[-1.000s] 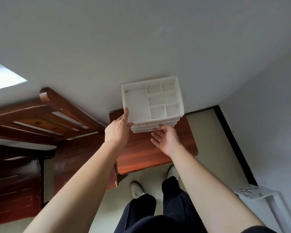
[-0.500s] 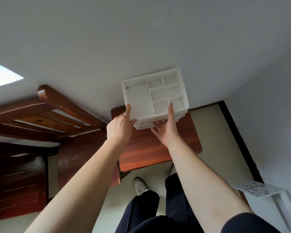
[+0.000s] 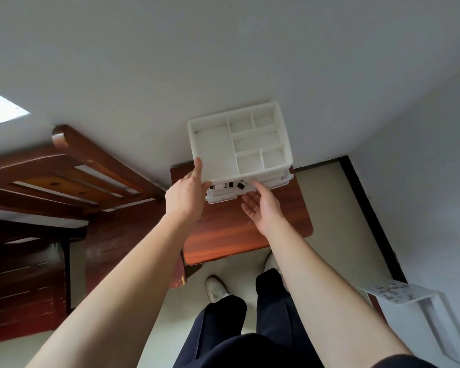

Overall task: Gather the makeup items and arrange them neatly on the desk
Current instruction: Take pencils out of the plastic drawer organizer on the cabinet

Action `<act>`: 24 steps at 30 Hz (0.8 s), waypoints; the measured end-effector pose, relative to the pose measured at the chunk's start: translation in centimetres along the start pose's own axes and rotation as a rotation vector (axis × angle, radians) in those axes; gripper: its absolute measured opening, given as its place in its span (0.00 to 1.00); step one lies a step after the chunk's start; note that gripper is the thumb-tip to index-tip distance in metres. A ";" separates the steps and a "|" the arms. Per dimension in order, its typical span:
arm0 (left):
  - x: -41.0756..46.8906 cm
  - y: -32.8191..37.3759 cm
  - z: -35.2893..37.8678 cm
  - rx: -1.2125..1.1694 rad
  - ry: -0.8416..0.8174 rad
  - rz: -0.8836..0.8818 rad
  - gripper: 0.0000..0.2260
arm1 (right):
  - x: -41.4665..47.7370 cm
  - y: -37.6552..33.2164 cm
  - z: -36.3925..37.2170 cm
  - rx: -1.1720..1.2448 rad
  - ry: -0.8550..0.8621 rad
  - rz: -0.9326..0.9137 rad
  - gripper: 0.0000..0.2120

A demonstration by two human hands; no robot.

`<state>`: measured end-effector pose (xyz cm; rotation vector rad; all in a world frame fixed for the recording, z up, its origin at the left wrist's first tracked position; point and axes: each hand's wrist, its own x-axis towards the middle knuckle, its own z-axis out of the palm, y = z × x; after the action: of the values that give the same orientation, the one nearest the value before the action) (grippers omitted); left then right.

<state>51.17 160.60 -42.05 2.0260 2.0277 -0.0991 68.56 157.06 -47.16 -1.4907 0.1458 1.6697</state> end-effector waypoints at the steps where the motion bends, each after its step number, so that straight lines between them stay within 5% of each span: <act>1: 0.0 0.0 -0.1 0.006 -0.001 -0.001 0.27 | 0.0 -0.2 0.1 -0.049 0.028 0.006 0.10; 11: 0.0 0.1 -0.1 0.018 -0.015 0.014 0.27 | -3.2 3.0 -3.3 -0.009 0.116 0.101 0.00; 15: -0.1 0.0 -0.2 0.023 -0.009 0.023 0.27 | -3.9 3.5 -3.8 -0.065 0.112 0.092 0.07; 22: -0.9 -0.2 -0.3 -0.073 -0.041 0.022 0.30 | -4.8 1.4 -5.2 -0.647 0.380 -0.110 0.31; 24: -2.4 -0.4 0.1 -0.102 0.045 0.069 0.25 | -5.1 0.3 -5.8 -0.925 0.350 -0.269 0.21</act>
<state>50.78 158.27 -41.68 2.0496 1.9448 0.0628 72.28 150.78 -44.52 -2.3431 -0.7030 1.2769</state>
